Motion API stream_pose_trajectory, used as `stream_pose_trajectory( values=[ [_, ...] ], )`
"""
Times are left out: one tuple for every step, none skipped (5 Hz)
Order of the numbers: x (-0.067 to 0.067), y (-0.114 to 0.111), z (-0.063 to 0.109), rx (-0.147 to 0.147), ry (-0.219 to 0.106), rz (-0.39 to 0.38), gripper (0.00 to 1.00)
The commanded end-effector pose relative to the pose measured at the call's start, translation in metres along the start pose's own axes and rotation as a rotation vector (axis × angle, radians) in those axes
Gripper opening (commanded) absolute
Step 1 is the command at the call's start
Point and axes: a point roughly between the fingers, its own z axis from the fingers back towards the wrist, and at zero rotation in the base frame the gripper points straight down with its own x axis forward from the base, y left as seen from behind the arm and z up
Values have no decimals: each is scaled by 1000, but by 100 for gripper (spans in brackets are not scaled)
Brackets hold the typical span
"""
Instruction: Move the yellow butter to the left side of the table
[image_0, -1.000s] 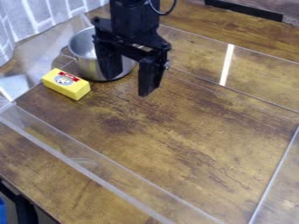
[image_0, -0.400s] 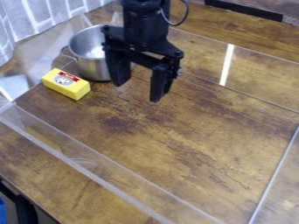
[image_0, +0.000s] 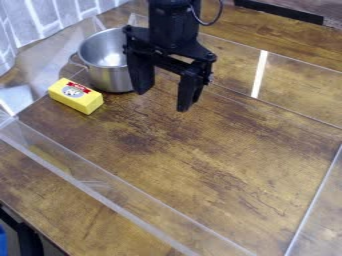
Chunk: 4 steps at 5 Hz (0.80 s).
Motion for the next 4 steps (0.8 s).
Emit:
stream_pose_trajectory(
  values=[
    [-7, 15, 11, 4, -23, 1, 100],
    [-20, 57, 19, -7, -38, 92, 100],
    [-15, 97, 20, 2, -40, 103, 100],
    [-4, 117, 24, 1, -52, 28, 100]
  ],
)
